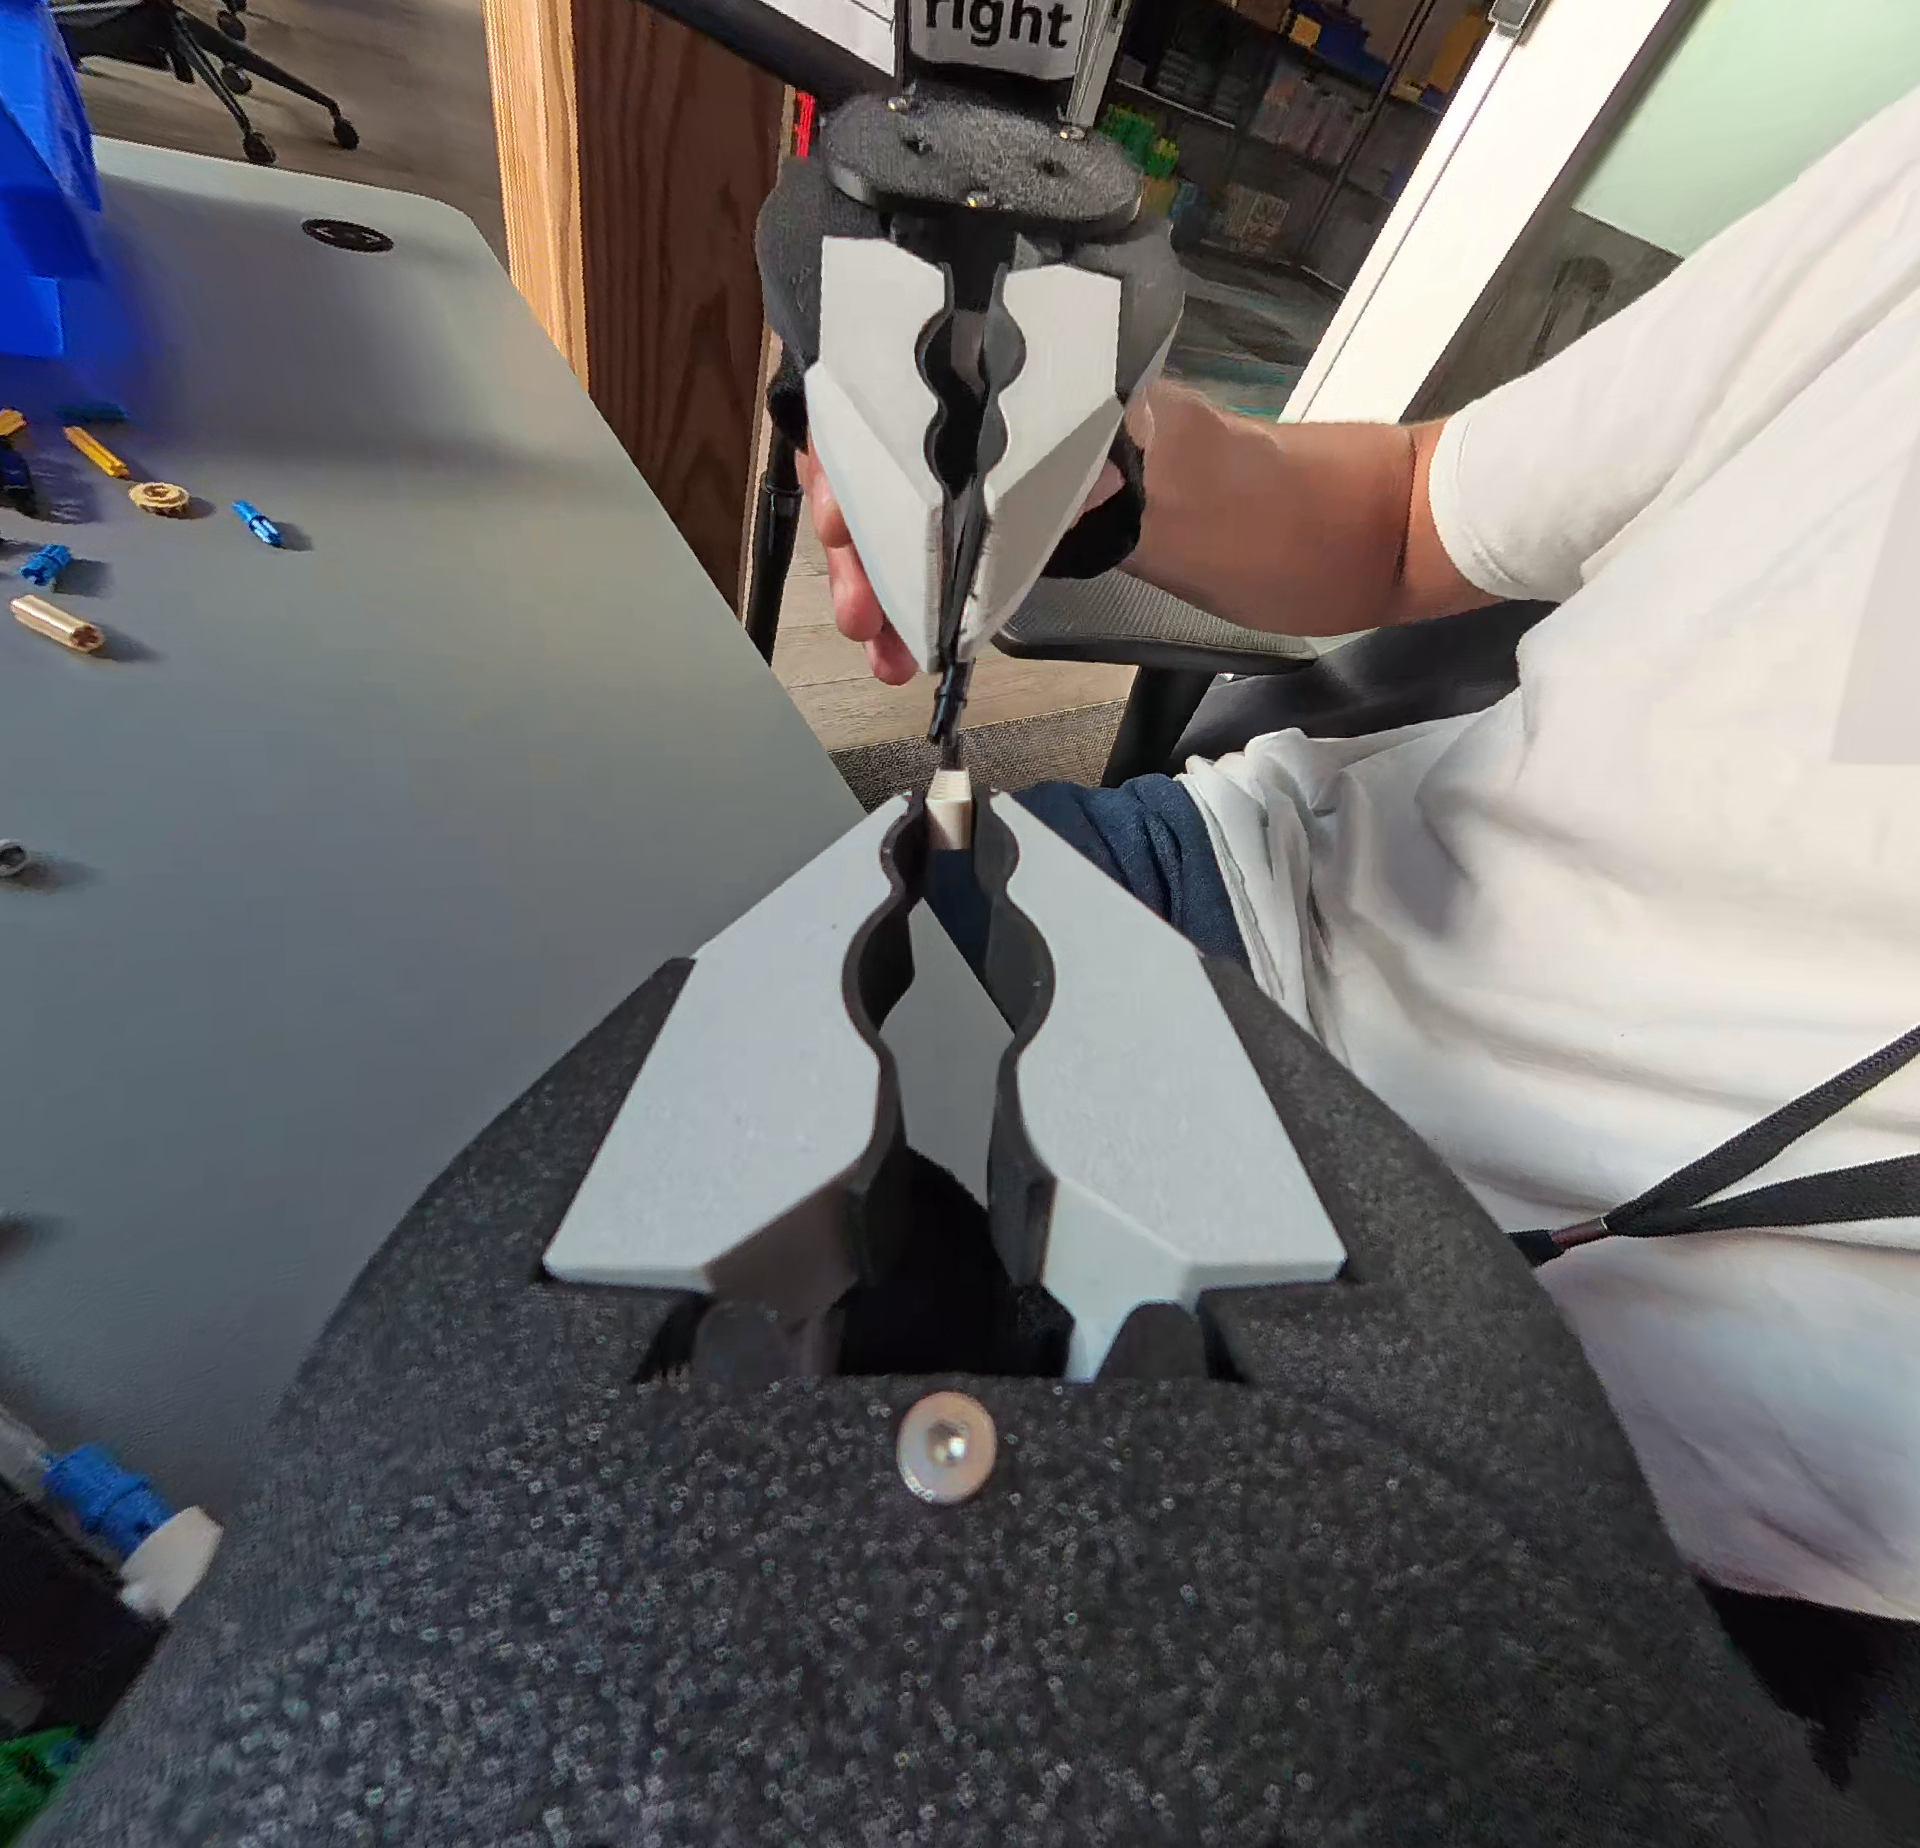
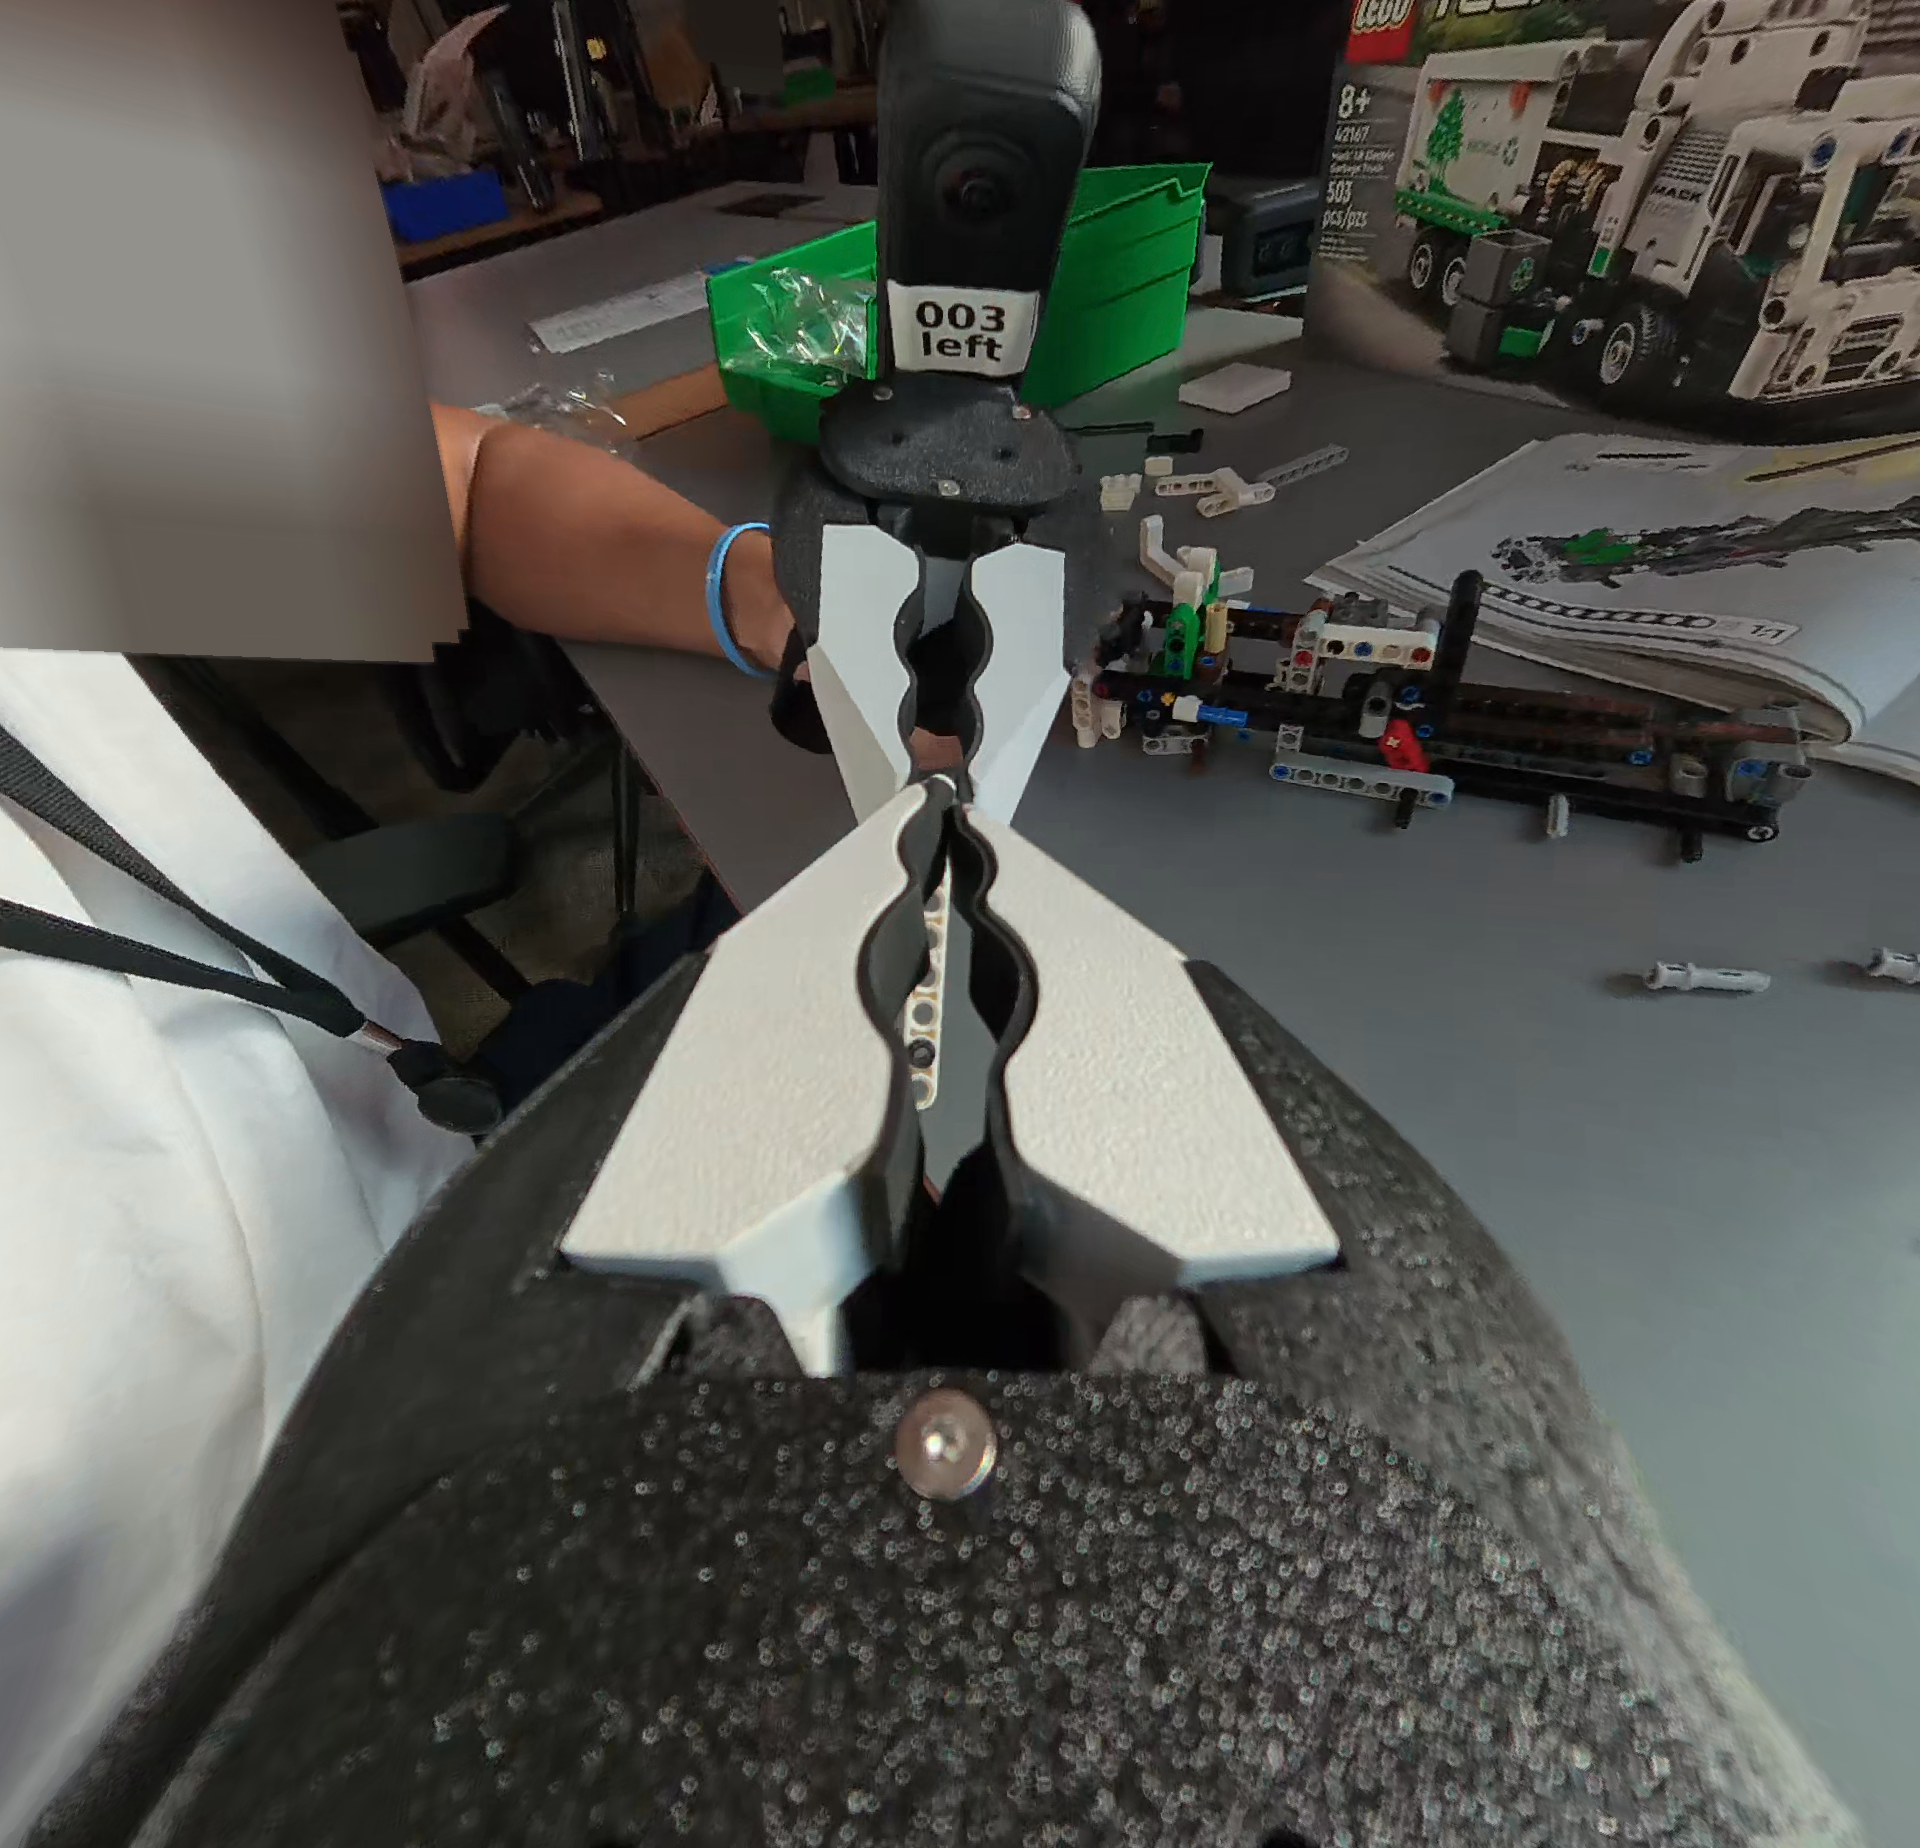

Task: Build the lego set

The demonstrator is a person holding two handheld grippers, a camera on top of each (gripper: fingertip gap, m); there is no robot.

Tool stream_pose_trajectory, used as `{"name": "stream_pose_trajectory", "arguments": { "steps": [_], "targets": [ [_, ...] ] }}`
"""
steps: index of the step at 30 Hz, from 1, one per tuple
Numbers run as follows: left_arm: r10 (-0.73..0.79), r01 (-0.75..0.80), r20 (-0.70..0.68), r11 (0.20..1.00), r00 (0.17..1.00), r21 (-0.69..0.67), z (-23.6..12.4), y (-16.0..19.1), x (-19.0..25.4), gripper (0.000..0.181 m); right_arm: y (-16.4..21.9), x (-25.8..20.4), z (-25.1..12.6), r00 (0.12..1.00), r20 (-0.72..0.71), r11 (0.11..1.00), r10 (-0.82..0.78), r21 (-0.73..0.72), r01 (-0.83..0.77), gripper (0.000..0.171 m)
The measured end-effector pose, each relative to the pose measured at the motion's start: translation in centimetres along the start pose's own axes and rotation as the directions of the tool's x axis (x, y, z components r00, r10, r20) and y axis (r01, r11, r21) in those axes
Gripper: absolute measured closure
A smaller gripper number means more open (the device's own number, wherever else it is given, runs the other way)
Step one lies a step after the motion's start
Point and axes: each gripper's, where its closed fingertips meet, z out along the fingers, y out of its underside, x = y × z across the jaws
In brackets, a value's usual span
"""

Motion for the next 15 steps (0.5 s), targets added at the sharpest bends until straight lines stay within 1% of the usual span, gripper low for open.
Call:
{"name": "stream_pose_trajectory", "arguments": {
  "steps": [2, 4, 9, 12, 15],
  "targets": [
    [0.022, -0.022, 0.015, 1.0, 1.0, -0.014, 0.2, 0.2, 0.0, 0.176, 0.4, 0.2, -0.3, 0.999, -0.009, 0.999, 0.036, -0.003, -0.036, 0.171],
    [0.056, -0.055, 0.046, 0.998, 0.997, -0.025, 0.3, 0.3, 0.0, 0.176, 1.2, 0.0, -0.2, 0.995, 0.027, 0.995, 0.094, -0.045, -0.093, 0.171],
    [0.14, -0.133, 0.109, 0.989, 0.984, -0.068, 0.7, 0.8, -0.2, 0.176, 1.8, 0.1, 0.0, 0.993, 0.041, 0.989, 0.111, -0.103, -0.106, 0.171],
    [0.173, -0.162, 0.135, 0.983, 0.976, -0.086, 0.9, 1.0, -0.4, 0.175, 1.8, -0.3, 0.2, 0.988, 0.084, 0.987, 0.127, -0.108, -0.117, 0.171],
    [0.189, -0.176, 0.148, 0.98, 0.971, -0.098, 0.9, 1.1, -0.5, 0.175, 2.0, -0.1, 0.3, 0.987, 0.079, 0.985, 0.138, -0.112, -0.128, 0.171]
  ]
}}
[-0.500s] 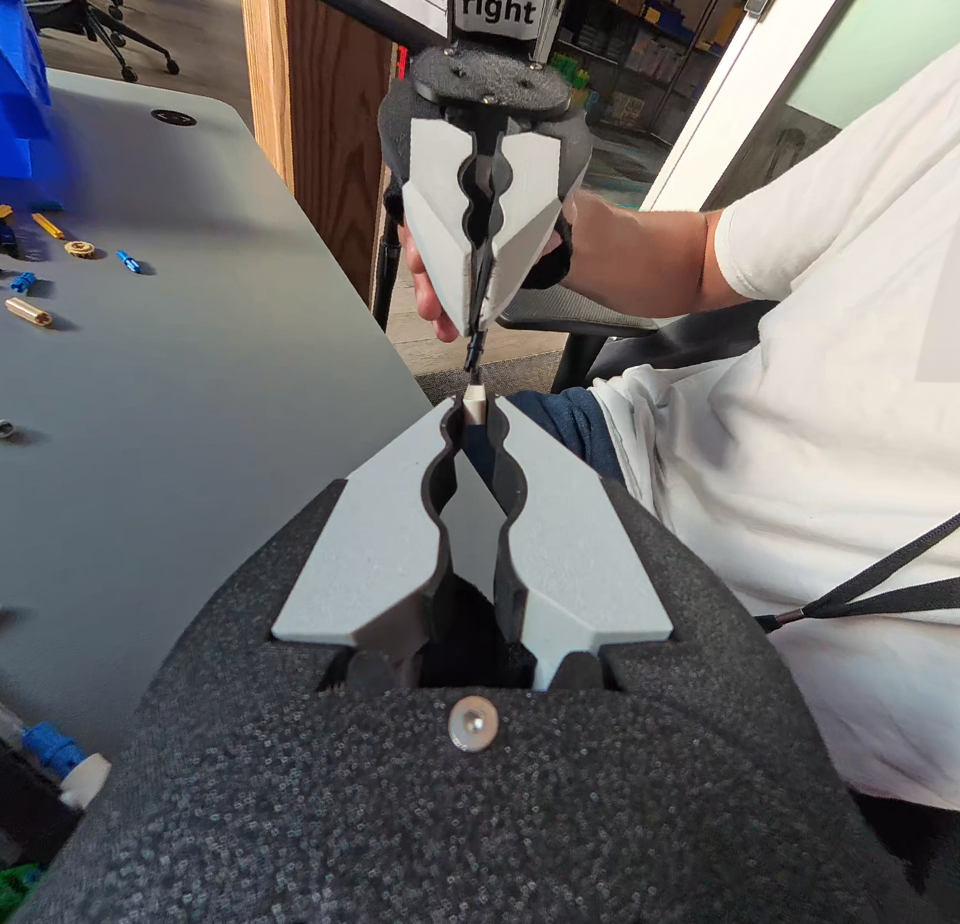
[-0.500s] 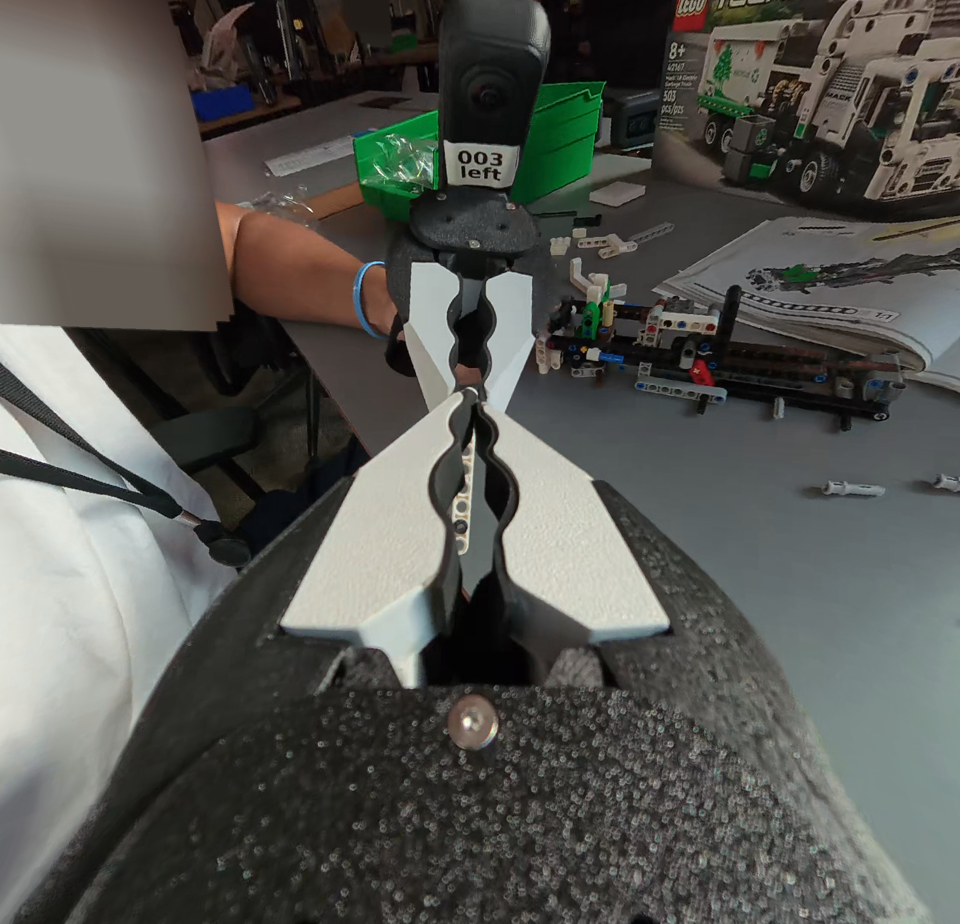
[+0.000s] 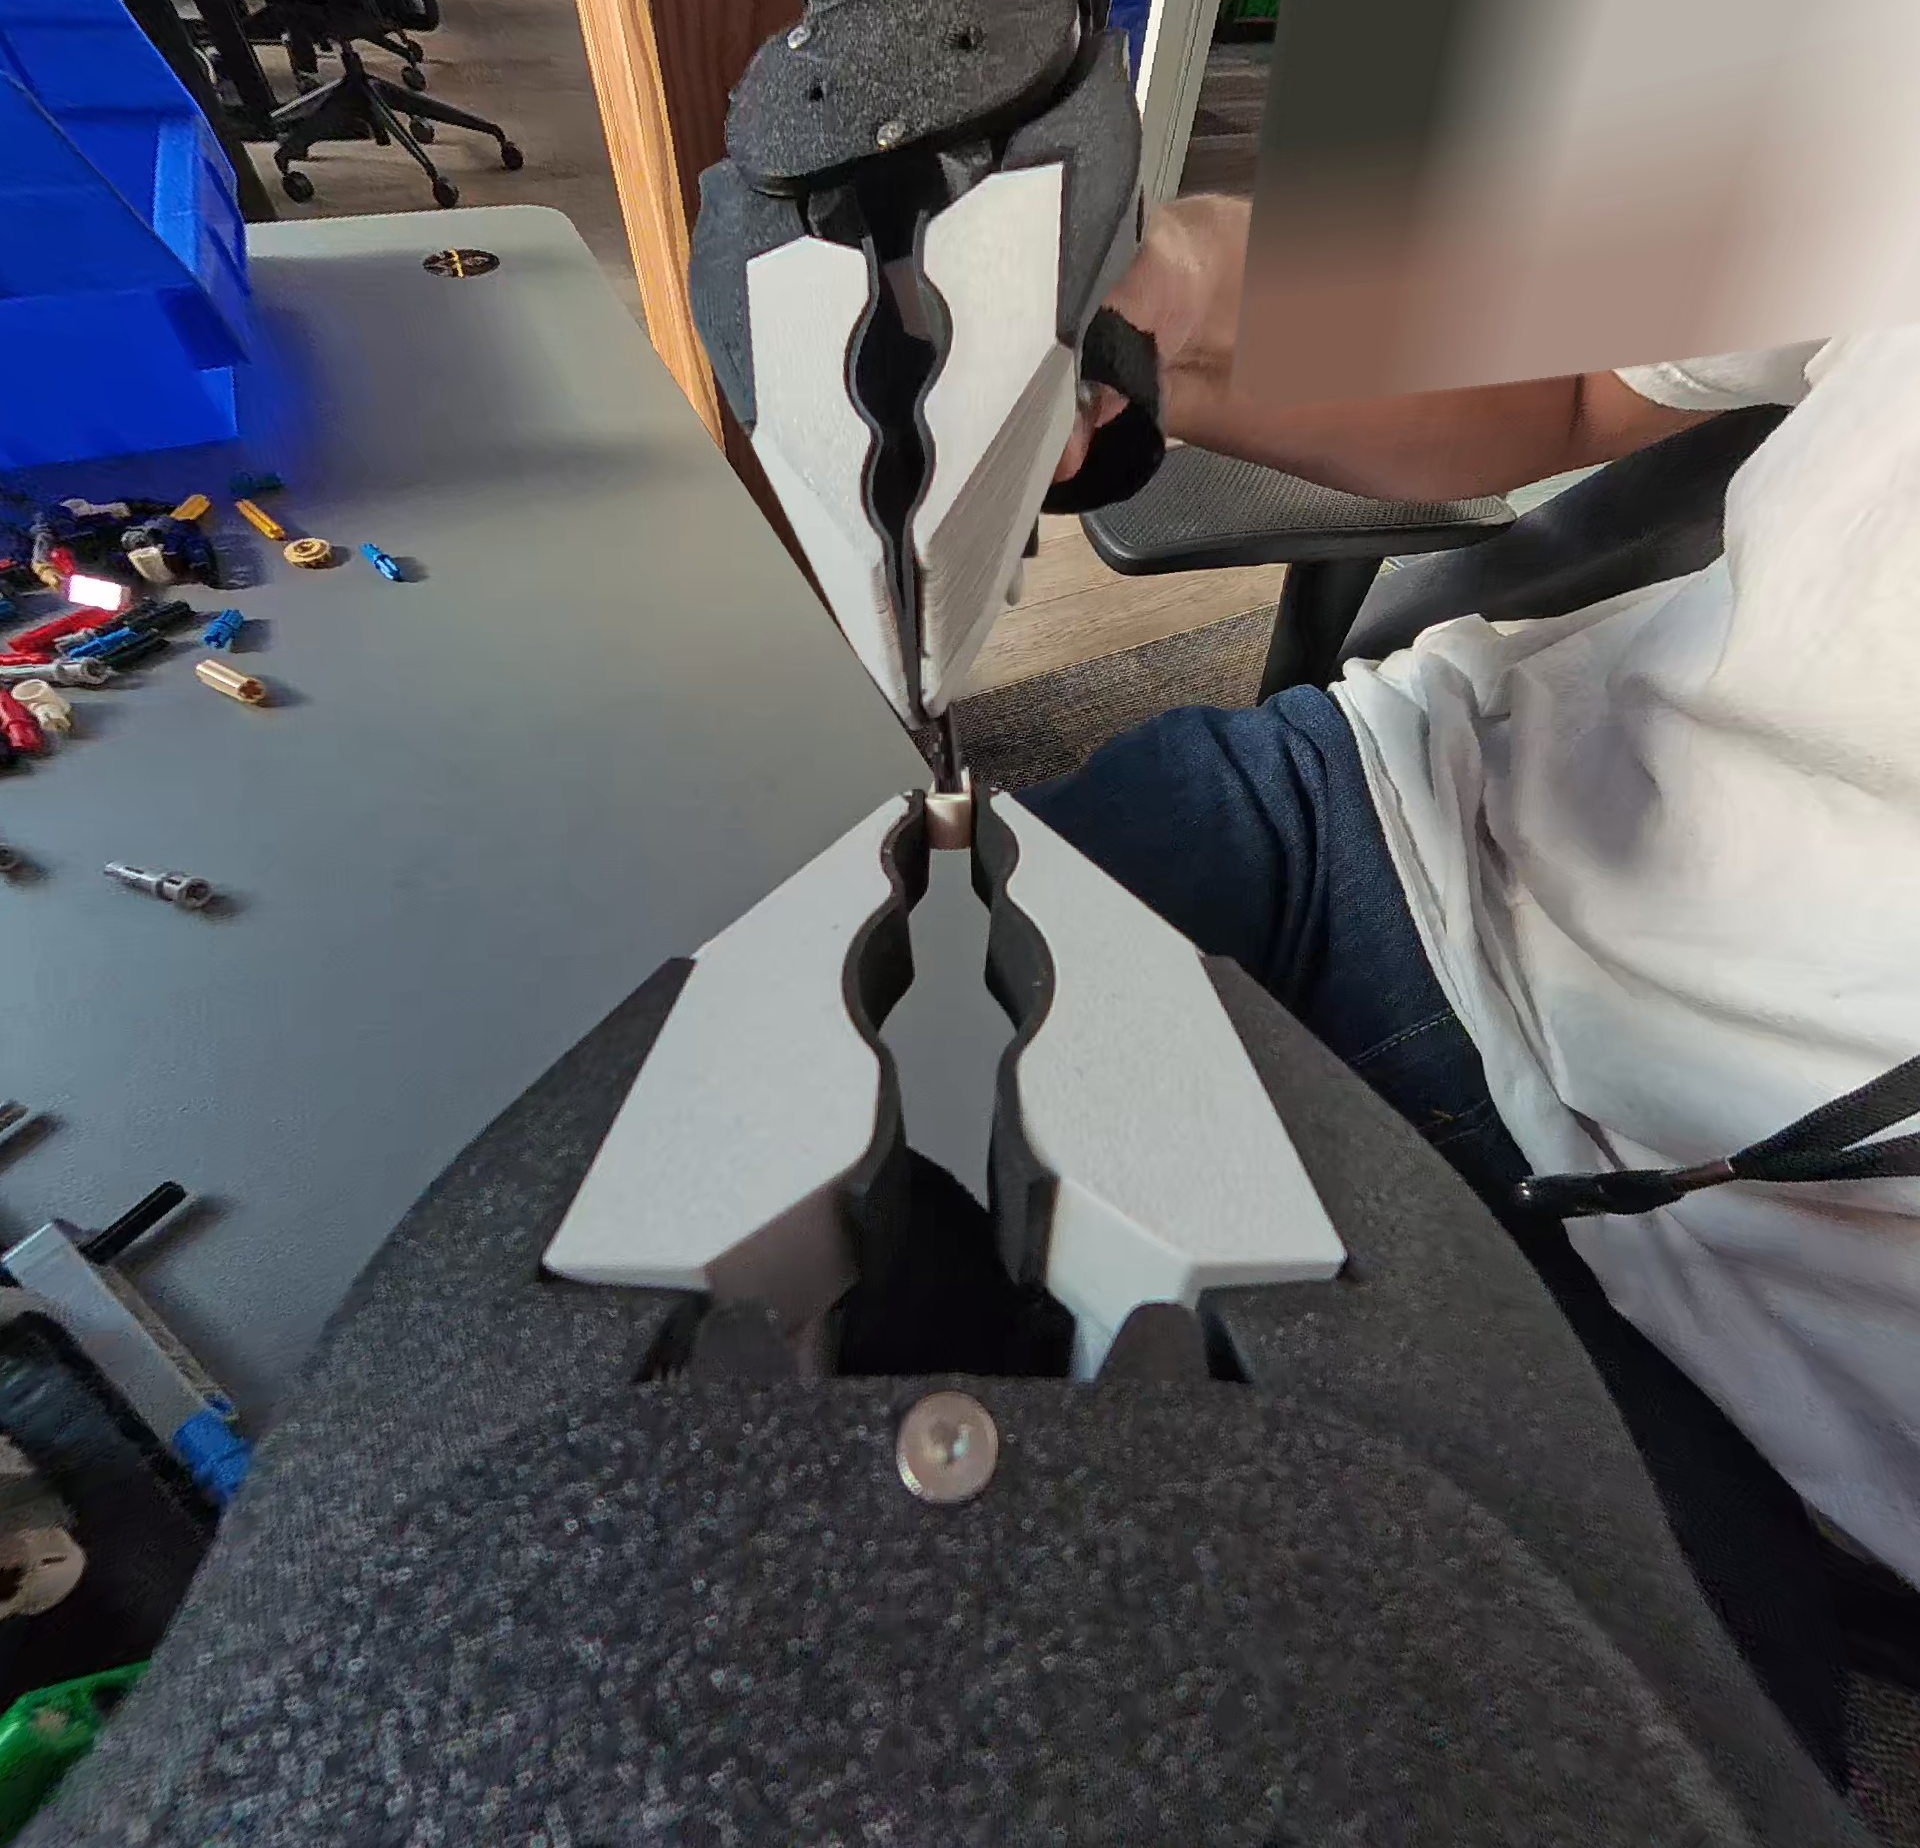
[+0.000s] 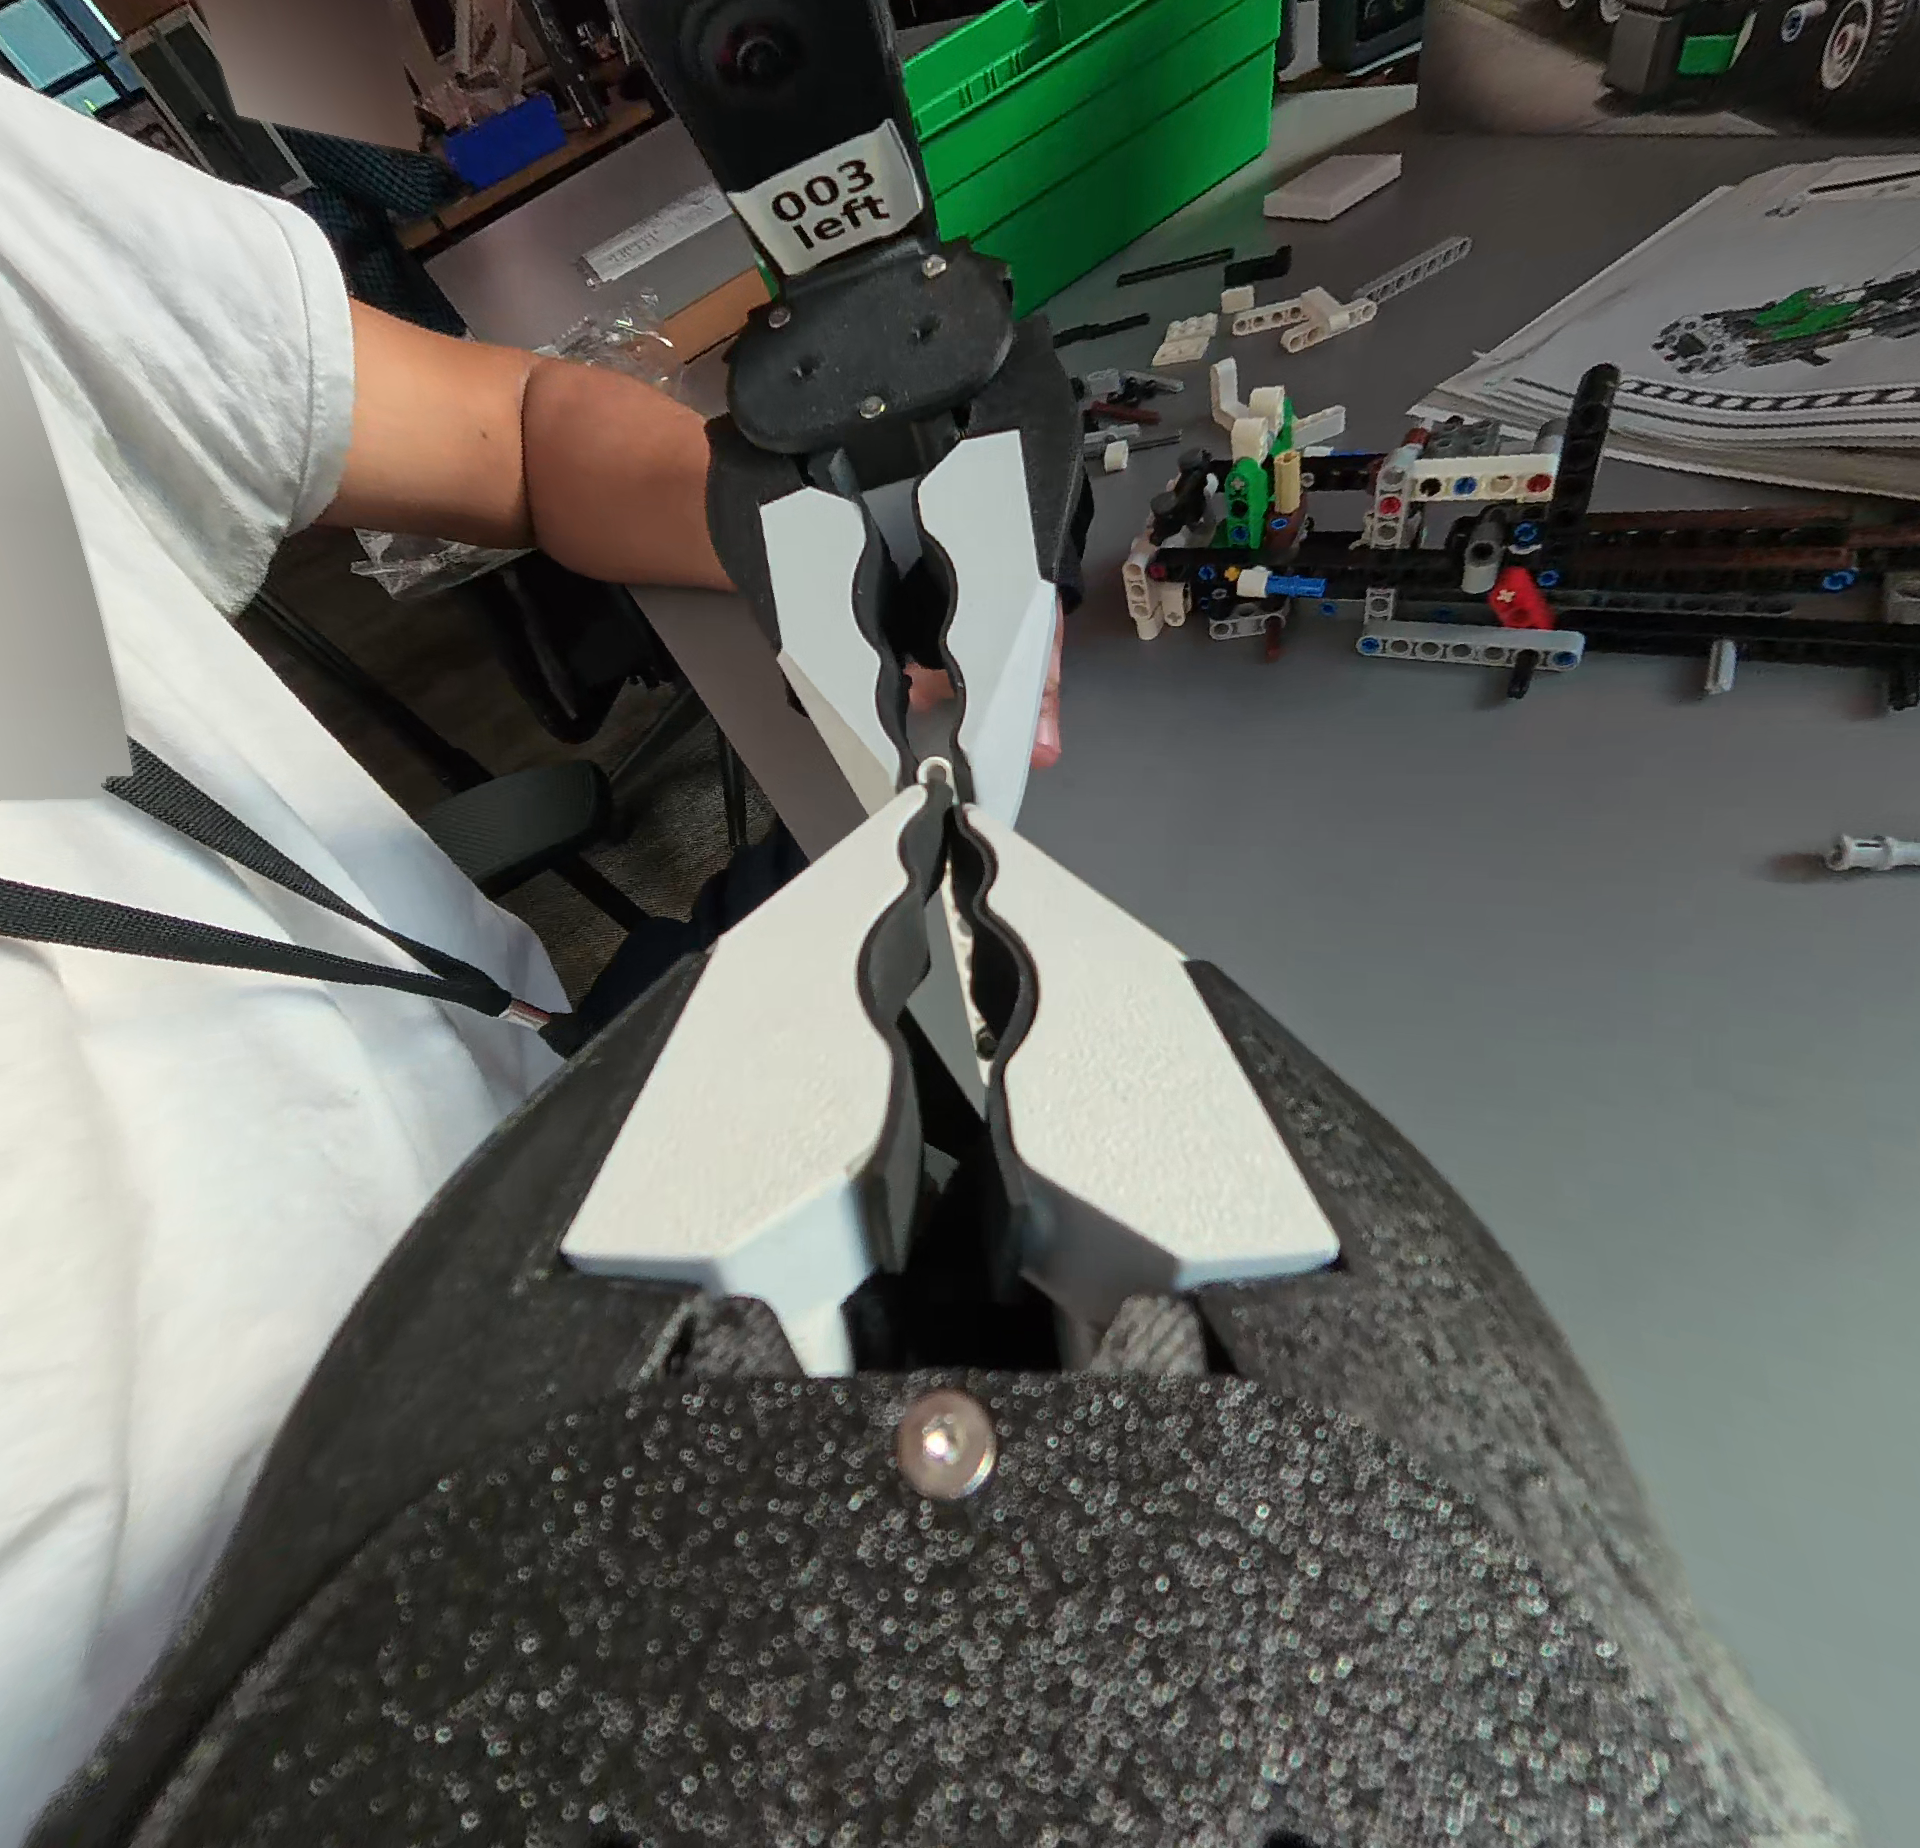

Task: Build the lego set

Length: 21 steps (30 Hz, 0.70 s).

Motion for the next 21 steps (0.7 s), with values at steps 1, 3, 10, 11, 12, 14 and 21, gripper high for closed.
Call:
{"name": "stream_pose_trajectory", "arguments": {
  "steps": [1, 3, 10, 11, 12, 14, 21],
  "targets": [
    [0.002, -0.002, 0.002, 1.0, 1.0, -0.001, 0.0, 0.0, 0.0, 0.175, 0.1, 0.2, 0.0, 1.0, -0.011, 1.0, -0.001, -0.007, 0.001, 0.171],
    [0.001, -0.001, 0.011, 1.0, 1.0, -0.009, 0.1, 0.1, -0.1, 0.175, 0.1, 0.1, 0.1, 1.0, -0.011, 1.0, -0.002, -0.014, 0.002, 0.171],
    [-0.034, 0.034, 0.021, 0.999, 0.999, 0.011, -0.2, -0.1, -0.7, 0.175, 0.5, 0.6, 1.1, 0.992, -0.091, 0.996, -0.083, -0.038, 0.08, 0.171],
    [-0.043, 0.043, 0.024, 0.999, 0.999, 0.014, -0.3, -0.1, -0.9, 0.175, 0.2, 0.7, 1.0, 0.991, -0.105, 0.996, -0.088, -0.012, 0.087, 0.171],
    [-0.049, 0.049, 0.041, 0.999, 0.998, 0.005, -0.3, 0.0, -1.2, 0.175, -0.2, 1.3, 0.6, 0.986, -0.141, 0.996, -0.088, 0.018, 0.091, 0.171],
    [-0.049, 0.05, 0.077, 0.999, 0.996, -0.02, -0.2, 0.4, -1.8, 0.175, -1.0, 3.5, -1.0, 0.964, -0.254, 0.991, -0.083, 0.083, 0.107, 0.171],
    [-0.08, 0.082, 0.149, 0.997, 0.986, -0.006, -0.7, 0.4, -3.4, 0.175, 1.0, 5.9, -5.5, 0.923, -0.382, 0.988, -0.034, 0.128, 0.089, 0.17]
  ]
}}
